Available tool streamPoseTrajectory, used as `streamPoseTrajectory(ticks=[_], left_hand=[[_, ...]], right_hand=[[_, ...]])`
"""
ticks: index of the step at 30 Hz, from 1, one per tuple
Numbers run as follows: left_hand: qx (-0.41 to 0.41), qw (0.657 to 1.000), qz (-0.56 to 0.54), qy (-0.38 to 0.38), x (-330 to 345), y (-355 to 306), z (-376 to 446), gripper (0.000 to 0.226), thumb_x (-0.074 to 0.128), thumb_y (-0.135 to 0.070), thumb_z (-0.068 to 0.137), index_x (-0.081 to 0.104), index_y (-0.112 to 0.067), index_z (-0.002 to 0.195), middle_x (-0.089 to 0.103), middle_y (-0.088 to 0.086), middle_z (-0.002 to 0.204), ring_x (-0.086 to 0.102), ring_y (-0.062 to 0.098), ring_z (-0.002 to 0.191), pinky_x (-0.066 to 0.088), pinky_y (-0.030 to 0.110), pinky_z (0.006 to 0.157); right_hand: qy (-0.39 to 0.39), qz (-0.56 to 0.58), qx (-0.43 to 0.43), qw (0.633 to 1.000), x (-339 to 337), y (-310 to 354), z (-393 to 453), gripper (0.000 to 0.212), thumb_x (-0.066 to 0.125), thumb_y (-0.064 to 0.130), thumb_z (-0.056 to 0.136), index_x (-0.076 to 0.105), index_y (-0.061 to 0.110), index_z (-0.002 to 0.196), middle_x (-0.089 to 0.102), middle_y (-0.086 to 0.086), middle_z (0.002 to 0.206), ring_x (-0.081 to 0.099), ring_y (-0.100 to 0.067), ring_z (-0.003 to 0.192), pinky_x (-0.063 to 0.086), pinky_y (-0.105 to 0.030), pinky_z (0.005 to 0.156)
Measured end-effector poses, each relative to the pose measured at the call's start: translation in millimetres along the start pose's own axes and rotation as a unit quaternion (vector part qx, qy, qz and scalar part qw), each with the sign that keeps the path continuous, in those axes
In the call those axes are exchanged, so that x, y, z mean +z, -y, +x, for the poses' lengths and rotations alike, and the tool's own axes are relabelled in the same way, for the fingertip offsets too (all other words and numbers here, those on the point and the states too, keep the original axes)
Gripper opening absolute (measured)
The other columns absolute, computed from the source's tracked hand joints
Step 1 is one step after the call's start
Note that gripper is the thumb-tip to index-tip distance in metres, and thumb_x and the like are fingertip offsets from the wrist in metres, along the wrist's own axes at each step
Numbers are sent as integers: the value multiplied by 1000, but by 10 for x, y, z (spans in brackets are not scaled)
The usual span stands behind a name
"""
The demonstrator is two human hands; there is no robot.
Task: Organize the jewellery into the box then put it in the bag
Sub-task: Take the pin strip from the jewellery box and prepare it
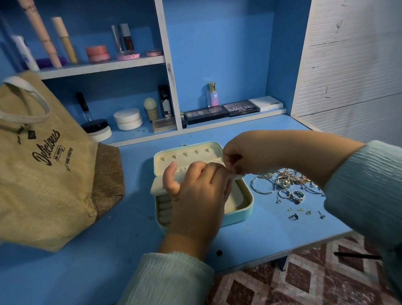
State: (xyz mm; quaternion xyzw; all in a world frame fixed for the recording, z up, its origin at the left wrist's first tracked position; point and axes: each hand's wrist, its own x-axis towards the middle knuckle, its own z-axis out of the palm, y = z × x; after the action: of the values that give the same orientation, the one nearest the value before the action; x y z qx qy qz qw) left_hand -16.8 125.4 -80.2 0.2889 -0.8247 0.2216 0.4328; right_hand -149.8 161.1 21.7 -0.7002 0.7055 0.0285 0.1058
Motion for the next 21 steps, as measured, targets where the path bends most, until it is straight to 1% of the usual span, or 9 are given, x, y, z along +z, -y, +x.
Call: streamPoseTrajectory(ticks=[2, 4, 8, 13, 15, 17, 18, 19, 21], left_hand=[[-1, 1000, 0, 0, 4, 1, 2, 17, 51, -26, 88, 63, -27, 76, 63, -12, 79, 53, 14, 88, 19, 41, 95], [-4, 1000, -4, 0, 15, -2, 6, 17, 51, -26, 88, 63, -26, 76, 63, -12, 79, 52, 14, 87, 19, 41, 95], [-27, 1000, -16, -3, 37, -15, 20, 13, 58, -26, 87, 61, -25, 74, 60, -11, 76, 50, 13, 85, 18, 41, 95], [-55, 998, -37, -4, 35, -21, 30, 8, 66, -28, 81, 62, -26, 74, 62, -13, 79, 46, 11, 88, 17, 40, 95], [-69, 996, -47, 2, 24, -27, 33, 7, 64, -31, 83, 64, -28, 77, 63, -14, 81, 46, 11, 89, 18, 39, 95], [-80, 995, -61, 6, 5, -36, 42, 9, 58, -35, 83, 64, -29, 79, 63, -14, 82, 45, 11, 90, 18, 39, 94], [-82, 994, -65, 9, -8, -39, 48, 11, 54, -36, 83, 63, -30, 79, 63, -14, 82, 45, 12, 90, 18, 39, 94], [-82, 994, -66, 13, -19, -40, 51, 12, 53, -37, 82, 63, -31, 79, 63, -14, 83, 45, 12, 91, 18, 39, 94], [-78, 995, -66, 19, -33, -37, 43, 5, 59, -36, 78, 62, -31, 79, 62, -14, 84, 45, 13, 91, 18, 39, 94]], right_hand=[[-2, -4, -1, 1000, 12, -2, 13, 14, 49, 7, 86, 57, 18, 83, 48, 8, 75, 46, -15, 78, 34, -18, 59], [-9, 17, 3, 1000, 20, -28, 13, 16, 49, 7, 86, 58, 19, 83, 50, 8, 75, 46, -12, 74, 34, -17, 58], [-46, 115, 21, 992, 65, -116, -34, 19, 52, 10, 89, 59, 26, 82, 51, 16, 70, 45, -2, 64, 33, -13, 54], [-99, 200, 45, 974, 163, -193, -108, 21, 54, 11, 90, 66, 26, 96, 55, 18, 75, 50, 0, 66, 37, -9, 56], [-119, 238, 68, 962, 193, -216, -151, 19, 54, 11, 90, 65, 26, 95, 59, 11, 76, 55, -6, 67, 46, -15, 58], [-130, 287, 101, 944, 224, -240, -190, 17, 54, 9, 91, 65, 22, 92, 65, -1, 82, 63, -15, 70, 54, -25, 68], [-128, 319, 116, 932, 240, -248, -204, 17, 53, 7, 91, 65, 20, 91, 66, -5, 84, 64, -14, 69, 56, -23, 69], [-121, 356, 127, 918, 258, -250, -217, 17, 53, 4, 91, 66, 16, 90, 66, -7, 84, 63, -12, 65, 56, -19, 66], [-108, 421, 131, 891, 296, -237, -234, 16, 54, 1, 91, 68, 10, 89, 66, -11, 80, 61, -12, 61, 56, -15, 62]])
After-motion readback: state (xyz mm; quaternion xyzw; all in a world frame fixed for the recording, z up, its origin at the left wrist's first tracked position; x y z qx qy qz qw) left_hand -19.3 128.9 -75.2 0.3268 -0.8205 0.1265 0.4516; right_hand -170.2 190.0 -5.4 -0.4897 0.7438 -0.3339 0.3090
